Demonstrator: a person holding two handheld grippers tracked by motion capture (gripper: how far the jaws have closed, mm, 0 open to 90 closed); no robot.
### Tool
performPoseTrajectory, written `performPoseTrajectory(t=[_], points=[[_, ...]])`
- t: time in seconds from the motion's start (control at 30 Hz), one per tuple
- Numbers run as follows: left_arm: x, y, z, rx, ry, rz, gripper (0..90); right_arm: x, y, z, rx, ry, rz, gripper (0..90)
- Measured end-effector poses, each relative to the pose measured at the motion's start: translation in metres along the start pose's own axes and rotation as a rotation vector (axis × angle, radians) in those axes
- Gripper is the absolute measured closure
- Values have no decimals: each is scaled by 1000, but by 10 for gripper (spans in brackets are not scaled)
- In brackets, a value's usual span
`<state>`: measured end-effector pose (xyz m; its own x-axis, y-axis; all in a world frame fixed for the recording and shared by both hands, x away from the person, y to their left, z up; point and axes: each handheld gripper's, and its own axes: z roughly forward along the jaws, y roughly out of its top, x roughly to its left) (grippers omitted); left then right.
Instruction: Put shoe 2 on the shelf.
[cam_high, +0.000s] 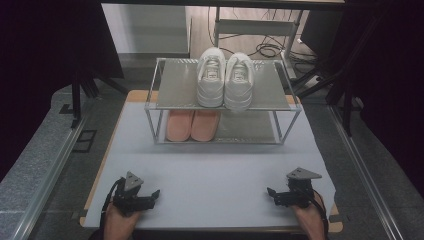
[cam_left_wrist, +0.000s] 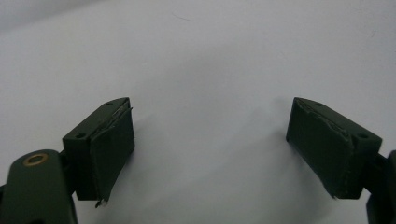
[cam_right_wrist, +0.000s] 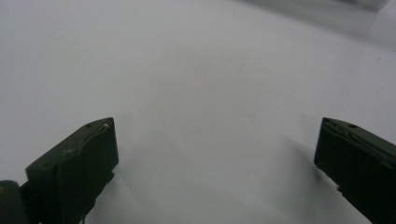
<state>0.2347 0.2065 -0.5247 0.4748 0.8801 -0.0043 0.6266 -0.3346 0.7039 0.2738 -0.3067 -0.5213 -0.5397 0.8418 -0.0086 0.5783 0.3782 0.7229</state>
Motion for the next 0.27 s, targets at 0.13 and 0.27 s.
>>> performPoseTrajectory(t=[0.13, 0.27], points=[[0, 0, 0, 1, -1, -1, 150, 2, 0, 2, 17, 15, -13, 20], [0, 0, 0, 2, -2, -3, 149, 2, 0, 2, 16, 16, -11, 20]])
